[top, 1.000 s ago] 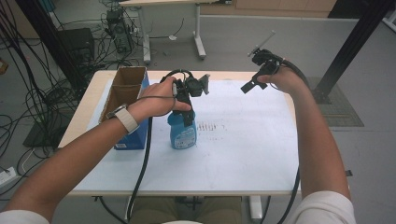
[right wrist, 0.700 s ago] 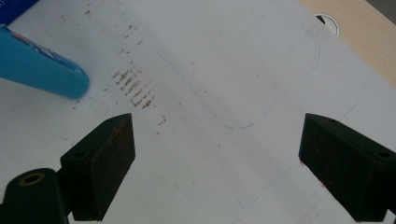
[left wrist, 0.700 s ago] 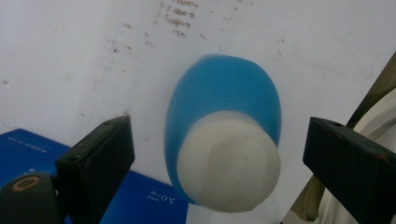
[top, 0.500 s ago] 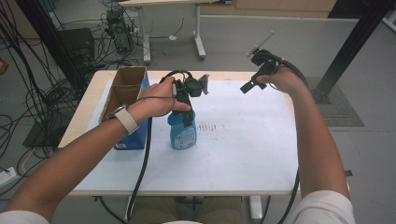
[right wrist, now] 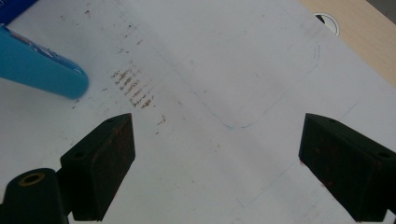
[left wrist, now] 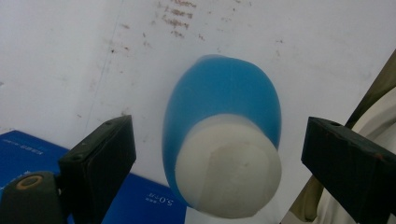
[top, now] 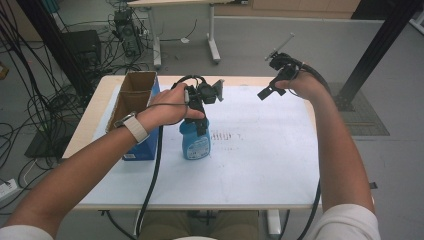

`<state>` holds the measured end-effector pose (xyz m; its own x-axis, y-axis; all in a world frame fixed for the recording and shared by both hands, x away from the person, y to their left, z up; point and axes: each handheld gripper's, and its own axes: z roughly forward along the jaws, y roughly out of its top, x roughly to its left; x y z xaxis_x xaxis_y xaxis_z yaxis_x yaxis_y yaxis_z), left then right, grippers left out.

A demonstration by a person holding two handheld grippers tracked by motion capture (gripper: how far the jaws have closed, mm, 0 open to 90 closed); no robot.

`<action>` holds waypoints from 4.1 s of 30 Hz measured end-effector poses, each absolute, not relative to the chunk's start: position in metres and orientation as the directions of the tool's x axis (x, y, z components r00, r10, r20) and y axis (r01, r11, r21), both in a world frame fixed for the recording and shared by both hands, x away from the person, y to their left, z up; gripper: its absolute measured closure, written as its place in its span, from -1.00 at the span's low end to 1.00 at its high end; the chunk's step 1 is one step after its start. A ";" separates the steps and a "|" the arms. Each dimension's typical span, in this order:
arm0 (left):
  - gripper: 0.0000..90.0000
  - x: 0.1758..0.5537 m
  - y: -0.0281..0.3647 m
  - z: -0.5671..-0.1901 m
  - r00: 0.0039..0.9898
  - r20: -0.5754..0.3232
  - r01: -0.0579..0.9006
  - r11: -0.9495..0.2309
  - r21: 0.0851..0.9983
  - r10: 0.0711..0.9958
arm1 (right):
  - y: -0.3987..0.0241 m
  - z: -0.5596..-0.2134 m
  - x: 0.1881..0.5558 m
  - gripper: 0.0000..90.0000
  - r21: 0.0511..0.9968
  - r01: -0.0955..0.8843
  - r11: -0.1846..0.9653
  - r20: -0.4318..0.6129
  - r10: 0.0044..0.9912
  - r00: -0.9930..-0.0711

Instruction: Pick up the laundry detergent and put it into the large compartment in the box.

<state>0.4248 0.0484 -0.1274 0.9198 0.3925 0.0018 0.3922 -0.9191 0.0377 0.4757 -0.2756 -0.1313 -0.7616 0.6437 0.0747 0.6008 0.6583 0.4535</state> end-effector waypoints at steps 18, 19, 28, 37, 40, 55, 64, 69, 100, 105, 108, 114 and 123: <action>-0.77 0.426 0.051 -0.129 0.914 -0.006 0.405 -0.913 0.044 0.405 | -0.276 -0.131 0.475 -0.76 0.455 0.600 0.658 0.075 0.643 -0.762; -0.77 0.426 0.052 -0.129 0.915 -0.007 0.402 -0.914 0.045 0.403 | -0.275 -0.131 0.475 -0.76 0.454 0.601 0.658 0.075 0.644 -0.761; -0.77 0.426 0.051 -0.129 0.916 -0.004 0.400 -0.916 0.041 0.400 | -0.277 -0.131 0.475 -0.76 0.457 0.596 0.660 0.072 0.641 -0.764; -0.77 0.425 0.050 -0.130 0.916 0.001 0.402 -0.915 0.049 0.402 | -0.276 -0.131 0.475 -0.76 0.454 0.602 0.658 0.074 0.645 -0.761; -0.77 0.425 0.050 -0.132 0.916 -0.004 0.401 -0.914 0.051 0.402 | -0.276 -0.131 0.475 -0.76 0.454 0.601 0.658 0.075 0.644 -0.761; -0.74 0.426 0.048 -0.143 0.919 -0.002 0.394 -0.917 0.057 0.395 | -0.277 -0.132 0.476 -0.76 0.457 0.597 0.660 0.074 0.640 -0.765; -0.68 0.426 0.045 -0.154 0.923 0.002 0.384 -0.923 0.040 0.384 | -0.276 -0.132 0.475 -0.76 0.454 0.602 0.657 0.077 0.644 -0.761; -0.65 0.426 0.044 -0.155 0.925 0.006 0.379 -0.924 0.044 0.380 | -0.276 -0.132 0.476 -0.76 0.454 0.602 0.657 0.077 0.644 -0.761; -0.15 0.427 0.047 -0.159 0.922 -0.005 0.387 -0.921 0.050 0.387 | -0.277 -0.132 0.474 -0.76 0.456 0.597 0.659 0.076 0.640 -0.765; -0.15 0.427 0.047 -0.159 0.921 -0.006 0.390 -0.919 0.052 0.390 | -0.276 -0.131 0.474 -0.76 0.453 0.602 0.658 0.077 0.644 -0.761; -0.15 0.426 0.047 -0.159 0.920 -0.005 0.392 -0.918 0.055 0.392 | -0.276 -0.131 0.474 -0.76 0.456 0.599 0.658 0.076 0.642 -0.763; -0.15 0.427 0.047 -0.159 0.920 -0.004 0.391 -0.919 0.051 0.392 | -0.276 -0.131 0.474 -0.76 0.454 0.602 0.657 0.075 0.645 -0.761; -0.15 0.427 0.047 -0.159 0.920 -0.005 0.391 -0.919 0.052 0.392 | -0.276 -0.131 0.474 -0.76 0.456 0.598 0.659 0.074 0.642 -0.763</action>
